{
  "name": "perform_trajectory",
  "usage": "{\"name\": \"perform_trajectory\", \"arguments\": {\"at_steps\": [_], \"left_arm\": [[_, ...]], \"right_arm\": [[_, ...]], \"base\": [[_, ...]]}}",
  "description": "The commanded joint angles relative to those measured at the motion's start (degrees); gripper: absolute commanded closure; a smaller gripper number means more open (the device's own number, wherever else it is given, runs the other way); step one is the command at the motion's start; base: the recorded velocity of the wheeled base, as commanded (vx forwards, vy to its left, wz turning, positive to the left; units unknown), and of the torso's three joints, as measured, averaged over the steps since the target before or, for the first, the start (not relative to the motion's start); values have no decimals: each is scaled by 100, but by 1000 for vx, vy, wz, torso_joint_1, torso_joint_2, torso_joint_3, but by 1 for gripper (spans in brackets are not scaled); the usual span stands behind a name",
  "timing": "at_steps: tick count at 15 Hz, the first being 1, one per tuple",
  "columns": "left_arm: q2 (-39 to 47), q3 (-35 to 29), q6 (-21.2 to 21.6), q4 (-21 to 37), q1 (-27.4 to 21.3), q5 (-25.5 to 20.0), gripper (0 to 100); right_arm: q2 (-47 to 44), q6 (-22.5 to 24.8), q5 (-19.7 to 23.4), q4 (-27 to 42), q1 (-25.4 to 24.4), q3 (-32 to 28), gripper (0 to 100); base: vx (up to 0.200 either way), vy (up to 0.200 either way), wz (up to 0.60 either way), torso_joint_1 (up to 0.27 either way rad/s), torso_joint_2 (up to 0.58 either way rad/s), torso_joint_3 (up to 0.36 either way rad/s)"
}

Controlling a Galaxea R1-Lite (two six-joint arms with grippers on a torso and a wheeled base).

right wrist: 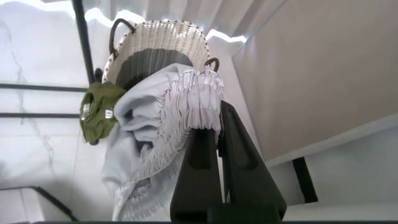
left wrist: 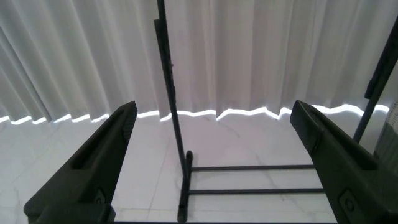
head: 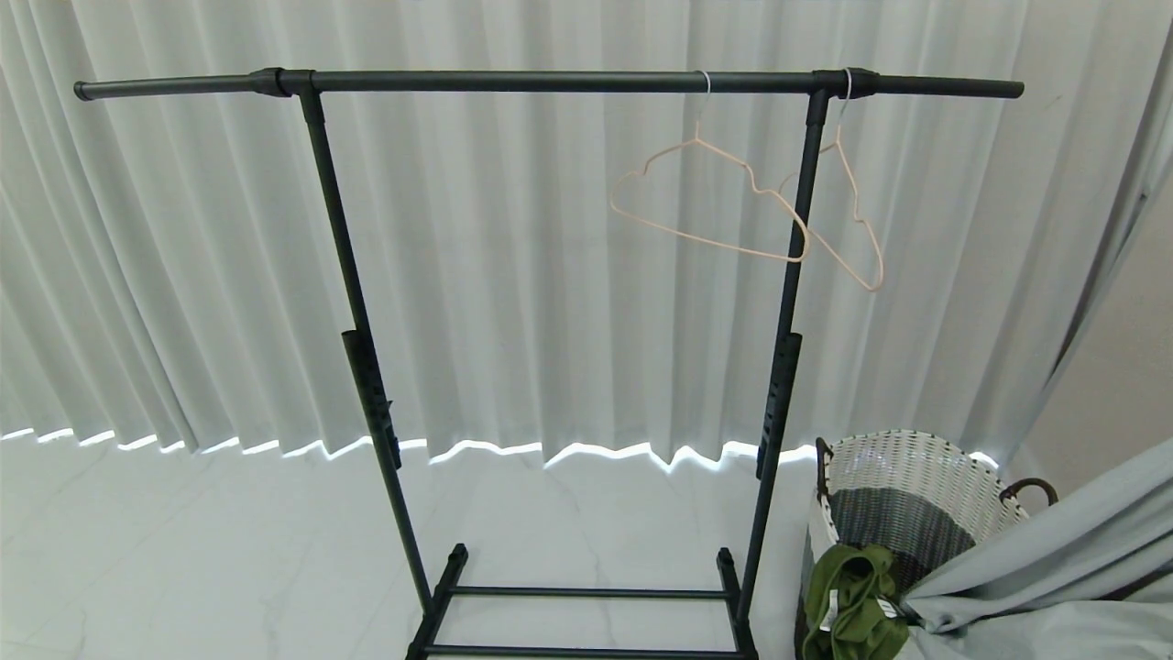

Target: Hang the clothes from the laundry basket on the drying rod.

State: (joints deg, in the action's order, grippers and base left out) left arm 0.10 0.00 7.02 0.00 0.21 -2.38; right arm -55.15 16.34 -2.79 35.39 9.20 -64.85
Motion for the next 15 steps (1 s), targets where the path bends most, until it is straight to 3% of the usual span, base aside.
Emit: {"name": "perform_trajectory", "arguments": {"at_steps": [1, 6, 7, 10, 12, 13, 15], "left_arm": [[-1, 0, 19, 0, 6, 0, 0], [-1, 0, -166, -44, -3, 0, 0], [175, -369, -184, -105, -91, -52, 0], [2293, -1898, -289, -510, -741, -96, 0], [4165, -2997, -122, -668, -1612, -96, 0], [4684, -3234, -166, -677, -1972, -96, 0], [6441, -3902, -816, -1037, -3150, -52, 0]], "right_arm": [[92, 10, 24, 170, -15, -142, 100], [162, 19, 191, 355, -217, 175, 100], [162, 19, 200, 355, -358, 254, 100], [48, 10, 323, 311, -604, 377, 100], [22, 10, 534, 302, -630, 491, 100], [22, 1, 587, 293, -630, 553, 100], [31, -157, 736, -6, -630, 808, 100]], "base": [[0, 0, 0, 0, 0, 0], [0, 0, 0, 0, 0, 0], [0, 0, 0, 0, 0, 0], [0, 0, 0, 0, 0, 0], [0, 0, 0, 0, 0, 0], [0, 0, 0, 0, 0, 0], [0, 0, 0, 0, 0, 0]]}}
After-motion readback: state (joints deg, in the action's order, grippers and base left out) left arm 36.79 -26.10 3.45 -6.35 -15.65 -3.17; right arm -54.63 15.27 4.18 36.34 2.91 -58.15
